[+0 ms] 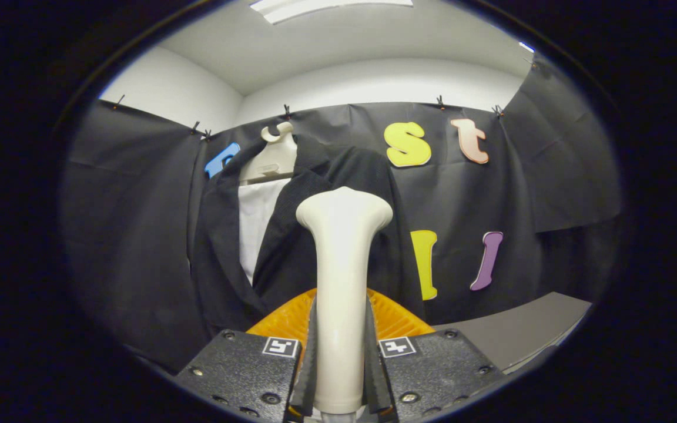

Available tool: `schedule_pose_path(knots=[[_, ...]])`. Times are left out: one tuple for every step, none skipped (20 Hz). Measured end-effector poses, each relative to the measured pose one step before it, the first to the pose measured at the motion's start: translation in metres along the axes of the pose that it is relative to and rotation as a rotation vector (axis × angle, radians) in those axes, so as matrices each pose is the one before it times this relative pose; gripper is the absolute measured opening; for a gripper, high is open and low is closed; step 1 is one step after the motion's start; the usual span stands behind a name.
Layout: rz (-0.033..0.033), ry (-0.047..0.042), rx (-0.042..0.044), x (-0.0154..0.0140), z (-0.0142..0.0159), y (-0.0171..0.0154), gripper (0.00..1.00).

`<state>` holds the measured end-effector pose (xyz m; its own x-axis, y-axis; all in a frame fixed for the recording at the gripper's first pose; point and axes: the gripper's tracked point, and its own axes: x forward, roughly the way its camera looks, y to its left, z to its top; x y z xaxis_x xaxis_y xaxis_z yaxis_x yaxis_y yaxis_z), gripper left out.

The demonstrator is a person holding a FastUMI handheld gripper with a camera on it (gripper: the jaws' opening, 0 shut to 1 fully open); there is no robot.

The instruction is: Iron the clothes twice with a garment steamer, once on the left side and once on the right side.

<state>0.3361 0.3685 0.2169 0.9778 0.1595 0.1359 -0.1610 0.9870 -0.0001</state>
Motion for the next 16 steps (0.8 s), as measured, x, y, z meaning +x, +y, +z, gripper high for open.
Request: schedule_pose_path(knots=[[-0.00393, 0.0068, 0.00248, -0.00218, -0.00449, -0.00233, 0.36], [-0.00022, 0.00628, 0.001, -0.00196, -0.00327, -0.00043, 0.37], [0.00107, 0.004, -0.00321, -0.00168, -0.00232, 0.00002, 0.37], [0.00104, 0.00316, -0.00397, -0.00249, -0.00342, 0.00008, 0.37], [-0.00008, 0.00363, -0.00467, -0.00297, -0.00307, 0.00009, 0.37], [-0.00103, 0.00494, -0.00399, -0.00321, -0.00484, -0.00211, 0.37], [0.00039, 0.00611, -0.00253, -0.00292, -0.00418, -0.00008, 0.37], [0.00224, 0.00872, -0.00347, -0.00351, -0.00631, 0.00108, 0.37], [0.00165, 0.00859, -0.00104, -0.00307, -0.00555, 0.00058, 0.37], [-0.00014, 0.00994, -0.00231, -0.00208, -0.00641, -0.00115, 0.37], [-0.0016, 0.01027, -0.00071, -0.00269, -0.00635, -0.00024, 0.37], [-0.00119, 0.01152, 0.0005, -0.00215, -0.00693, -0.00004, 0.37], [0.0002, 0.01217, 0.00153, -0.00154, -0.00632, 0.00011, 0.36], [-0.00253, 0.01309, 0.00143, -0.00154, -0.0067, -0.00054, 0.37], [-0.00328, 0.0129, 0.00518, -0.00175, -0.00499, -0.00036, 0.37], [-0.0024, 0.00953, 0.00669, -0.00237, -0.00587, -0.00065, 0.37]])
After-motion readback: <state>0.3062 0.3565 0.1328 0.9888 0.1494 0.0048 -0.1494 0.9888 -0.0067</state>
